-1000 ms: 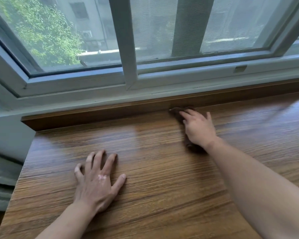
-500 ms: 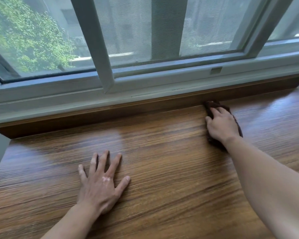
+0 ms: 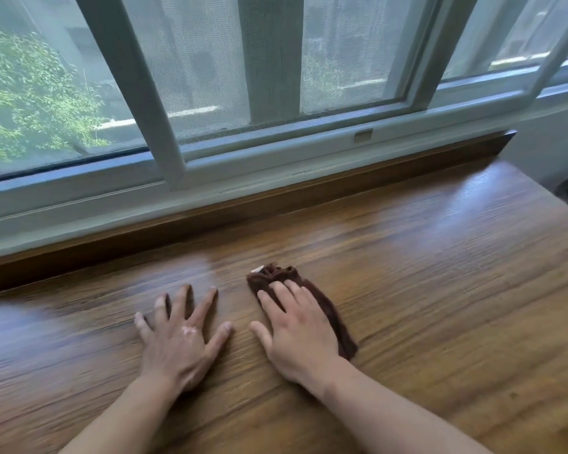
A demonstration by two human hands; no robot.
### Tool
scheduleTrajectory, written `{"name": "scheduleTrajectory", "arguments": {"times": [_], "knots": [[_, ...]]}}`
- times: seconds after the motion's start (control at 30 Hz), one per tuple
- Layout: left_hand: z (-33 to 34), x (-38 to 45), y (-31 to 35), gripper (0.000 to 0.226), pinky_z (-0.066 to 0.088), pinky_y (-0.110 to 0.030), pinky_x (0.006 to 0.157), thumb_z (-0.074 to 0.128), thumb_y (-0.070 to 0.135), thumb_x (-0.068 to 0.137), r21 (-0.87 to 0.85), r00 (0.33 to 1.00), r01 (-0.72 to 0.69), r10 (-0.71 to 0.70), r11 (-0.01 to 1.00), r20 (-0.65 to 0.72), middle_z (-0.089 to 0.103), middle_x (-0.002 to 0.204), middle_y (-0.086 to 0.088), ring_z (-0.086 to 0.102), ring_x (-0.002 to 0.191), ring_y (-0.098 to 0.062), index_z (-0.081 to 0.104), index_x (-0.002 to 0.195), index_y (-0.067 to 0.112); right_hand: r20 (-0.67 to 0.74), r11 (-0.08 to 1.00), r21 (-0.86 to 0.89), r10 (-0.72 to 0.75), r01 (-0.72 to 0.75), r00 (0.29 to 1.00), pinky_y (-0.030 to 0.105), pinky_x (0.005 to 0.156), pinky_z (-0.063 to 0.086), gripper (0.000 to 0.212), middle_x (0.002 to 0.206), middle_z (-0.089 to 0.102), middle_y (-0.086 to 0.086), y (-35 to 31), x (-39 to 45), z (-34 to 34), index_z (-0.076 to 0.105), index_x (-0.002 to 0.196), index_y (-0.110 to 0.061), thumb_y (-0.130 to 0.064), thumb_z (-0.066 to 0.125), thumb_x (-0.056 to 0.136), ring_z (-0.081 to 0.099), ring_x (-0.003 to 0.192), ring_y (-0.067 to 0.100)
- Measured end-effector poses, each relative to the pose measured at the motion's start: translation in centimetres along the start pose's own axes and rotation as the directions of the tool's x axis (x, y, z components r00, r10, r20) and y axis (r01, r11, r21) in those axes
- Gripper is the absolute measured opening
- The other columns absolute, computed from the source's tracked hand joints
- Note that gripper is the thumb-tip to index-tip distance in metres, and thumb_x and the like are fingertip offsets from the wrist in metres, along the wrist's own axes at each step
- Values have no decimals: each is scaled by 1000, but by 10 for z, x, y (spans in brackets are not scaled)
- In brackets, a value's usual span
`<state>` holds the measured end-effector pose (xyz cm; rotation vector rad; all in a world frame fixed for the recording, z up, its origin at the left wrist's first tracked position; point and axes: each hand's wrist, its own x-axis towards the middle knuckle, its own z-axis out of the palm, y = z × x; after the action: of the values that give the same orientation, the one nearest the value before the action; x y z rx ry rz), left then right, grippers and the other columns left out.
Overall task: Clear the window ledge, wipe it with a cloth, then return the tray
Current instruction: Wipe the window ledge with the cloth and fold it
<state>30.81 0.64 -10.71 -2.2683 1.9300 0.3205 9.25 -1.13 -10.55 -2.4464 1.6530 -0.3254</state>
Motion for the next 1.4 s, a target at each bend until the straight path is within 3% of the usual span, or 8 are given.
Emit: {"name": "scheduleTrajectory", "arguments": {"times": [0.17,0.37,0.57,0.77,0.93,1.17,1.3,1.4], "knots": [[0,11,1,89,8,-68,116,-4,87,72,-14,998,-50,50,999,-28,7,168,0,7,152,-36,10,154,56,-38,994,-19,-111,110,993,44,113,39,48,141,54,0,-31,-31,23,55,137,-28,-46,50,93,48,134,25],[4,13,5,85,9,-71,114,4,87,76,-37,998,-50,48,998,-49,18,166,-2,15,150,-38,20,153,54,-80,997,-40,-69,66,994,52,117,31,46,141,53,-6,3,-24,17,53,139,-32,-31,54,92,46,135,19],[5,13,2,87,5,-70,115,1,89,75,-60,997,-61,58,996,-49,11,168,-1,8,152,-37,12,154,55,-115,981,-102,155,-167,981,61,114,29,42,139,57,-6,98,-11,-14,57,136,-34,-31,59,94,52,131,18],[3,12,2,97,7,-71,115,-12,93,69,-51,998,-55,53,997,-41,11,168,0,9,153,-36,13,154,55,-140,873,-121,456,-472,879,63,115,23,40,144,55,2,209,-13,-56,56,141,-27,-30,50,101,51,132,28],[-3,13,9,106,6,-69,116,-23,92,60,-24,1000,-18,18,1000,-26,8,169,0,7,153,-36,11,154,55,-174,840,-58,524,-540,834,59,114,31,41,143,54,8,251,-9,-55,57,139,-16,-22,49,100,51,127,38],[-16,19,43,82,22,-70,110,13,85,81,3,999,-35,35,999,27,34,161,-5,30,145,-40,41,147,46,-185,940,-23,330,-340,926,46,115,37,40,140,57,10,204,-6,-45,61,137,-14,-20,56,98,50,130,31],[-23,30,78,86,19,-61,115,6,82,78,-52,999,-37,37,998,9,15,167,-2,15,152,-35,27,153,46,-162,997,-59,40,-50,986,36,114,28,40,132,63,5,135,8,-27,66,131,-20,-29,47,97,57,124,26],[-25,42,99,69,16,-59,117,19,73,92,-64,999,44,-44,997,-2,6,169,1,6,154,-30,17,155,46,-97,986,-28,-166,164,981,39,116,34,42,136,61,3,96,31,-11,63,134,-22,-30,50,95,55,128,25]]}}
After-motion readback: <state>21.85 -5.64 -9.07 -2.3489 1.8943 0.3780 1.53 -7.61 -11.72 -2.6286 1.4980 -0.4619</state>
